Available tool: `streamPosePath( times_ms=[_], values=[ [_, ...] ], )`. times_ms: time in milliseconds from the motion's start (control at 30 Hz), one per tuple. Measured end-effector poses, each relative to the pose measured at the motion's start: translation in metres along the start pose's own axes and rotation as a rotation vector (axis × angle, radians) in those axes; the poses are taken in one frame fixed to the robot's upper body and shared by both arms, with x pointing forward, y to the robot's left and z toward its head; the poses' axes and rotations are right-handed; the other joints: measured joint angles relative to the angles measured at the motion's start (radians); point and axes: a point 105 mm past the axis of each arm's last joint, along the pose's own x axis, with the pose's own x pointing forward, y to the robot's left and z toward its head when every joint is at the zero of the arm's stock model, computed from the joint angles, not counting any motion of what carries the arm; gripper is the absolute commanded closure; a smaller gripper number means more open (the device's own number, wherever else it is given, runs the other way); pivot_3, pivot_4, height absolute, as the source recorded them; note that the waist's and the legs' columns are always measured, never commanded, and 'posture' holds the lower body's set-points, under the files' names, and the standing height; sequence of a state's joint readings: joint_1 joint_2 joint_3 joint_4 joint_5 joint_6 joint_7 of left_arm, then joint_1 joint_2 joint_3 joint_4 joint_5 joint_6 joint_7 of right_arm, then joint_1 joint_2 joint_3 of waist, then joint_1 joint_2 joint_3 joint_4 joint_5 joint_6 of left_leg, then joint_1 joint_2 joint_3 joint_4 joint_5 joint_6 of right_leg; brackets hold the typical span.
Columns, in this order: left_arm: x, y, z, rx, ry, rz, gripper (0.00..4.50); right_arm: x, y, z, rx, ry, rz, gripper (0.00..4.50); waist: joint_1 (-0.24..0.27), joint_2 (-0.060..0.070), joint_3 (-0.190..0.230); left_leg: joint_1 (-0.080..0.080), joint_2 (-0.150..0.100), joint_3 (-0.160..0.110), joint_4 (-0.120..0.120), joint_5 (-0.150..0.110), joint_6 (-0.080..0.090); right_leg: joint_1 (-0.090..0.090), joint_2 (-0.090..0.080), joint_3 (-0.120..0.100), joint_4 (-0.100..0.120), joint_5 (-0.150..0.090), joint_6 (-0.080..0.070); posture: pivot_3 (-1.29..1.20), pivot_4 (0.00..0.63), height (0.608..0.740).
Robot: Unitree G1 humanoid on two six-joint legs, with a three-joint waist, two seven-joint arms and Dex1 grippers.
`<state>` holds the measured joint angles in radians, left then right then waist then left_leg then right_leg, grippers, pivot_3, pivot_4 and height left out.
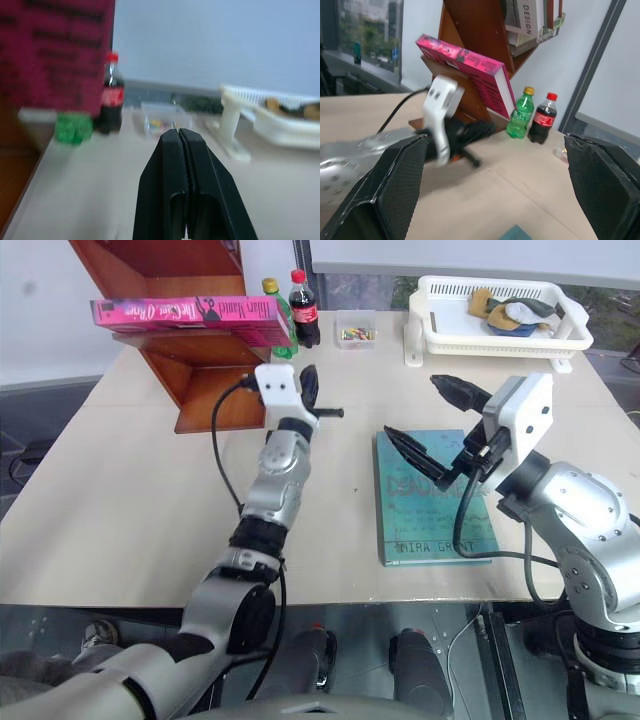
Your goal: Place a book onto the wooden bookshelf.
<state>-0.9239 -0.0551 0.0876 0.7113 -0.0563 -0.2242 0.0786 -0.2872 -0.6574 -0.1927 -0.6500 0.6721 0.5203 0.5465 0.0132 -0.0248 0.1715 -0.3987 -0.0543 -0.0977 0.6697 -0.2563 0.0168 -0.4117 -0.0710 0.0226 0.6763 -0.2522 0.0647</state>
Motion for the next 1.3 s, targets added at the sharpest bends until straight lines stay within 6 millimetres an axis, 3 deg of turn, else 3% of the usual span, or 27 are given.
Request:
streamPosePath(
  times_ms=[167,400,633,867,1067,1300],
  values=[
    [0.013,-0.009,0.001,0.015,-0.014,0.054,4.45,-0.009,-0.001,0.0,-0.017,0.026,-0.003,0.0,0.0,0.0,0.0,-0.001,-0.001,0.001,0.0,0.0,0.0,0.0,-0.001,0.001,-0.002,0.0,0.0,0.0,0.15,0.74],
    [0.032,-0.014,0.029,0.082,-0.075,0.145,4.45,-0.008,0.002,0.006,-0.034,0.021,-0.009,0.0,-0.001,-0.001,0.0,0.0,-0.002,0.001,0.0,0.0,0.001,0.0,-0.001,0.001,-0.001,0.0,0.0,0.0,0.15,0.74],
    [0.04,0.025,0.048,0.168,-0.11,0.303,4.45,-0.006,0.002,0.009,-0.035,0.007,-0.012,0.0,-0.003,0.0,0.0,0.0,-0.002,0.001,0.0,0.0,-0.001,0.0,-0.001,0.001,-0.001,0.0,0.0,0.0,0.15,0.74],
    [0.039,0.042,0.056,0.188,-0.13,0.416,4.45,-0.002,0.005,0.011,-0.033,-0.004,0.005,0.0,-0.036,0.0,0.0,0.001,0.0,0.004,-0.002,0.0,0.0,-0.002,0.001,0.003,0.001,0.0,0.0,0.0,0.15,0.74],
    [0.039,0.036,0.05,0.104,-0.135,0.268,4.45,-0.001,0.006,0.01,-0.027,-0.006,0.01,0.0,-0.031,0.0,0.0,0.001,0.0,0.004,-0.001,0.0,-0.001,-0.002,0.0,0.004,0.001,0.0,0.0,0.0,0.15,0.74],
    [0.011,0.03,0.006,0.033,-0.088,0.01,4.45,-0.002,0.006,0.007,-0.017,-0.001,0.007,0.0,-0.024,0.0,0.0,0.0,0.0,0.003,-0.001,0.002,-0.003,-0.002,-0.001,0.003,0.001,0.0,0.0,0.0,0.15,0.74]
  ],
)
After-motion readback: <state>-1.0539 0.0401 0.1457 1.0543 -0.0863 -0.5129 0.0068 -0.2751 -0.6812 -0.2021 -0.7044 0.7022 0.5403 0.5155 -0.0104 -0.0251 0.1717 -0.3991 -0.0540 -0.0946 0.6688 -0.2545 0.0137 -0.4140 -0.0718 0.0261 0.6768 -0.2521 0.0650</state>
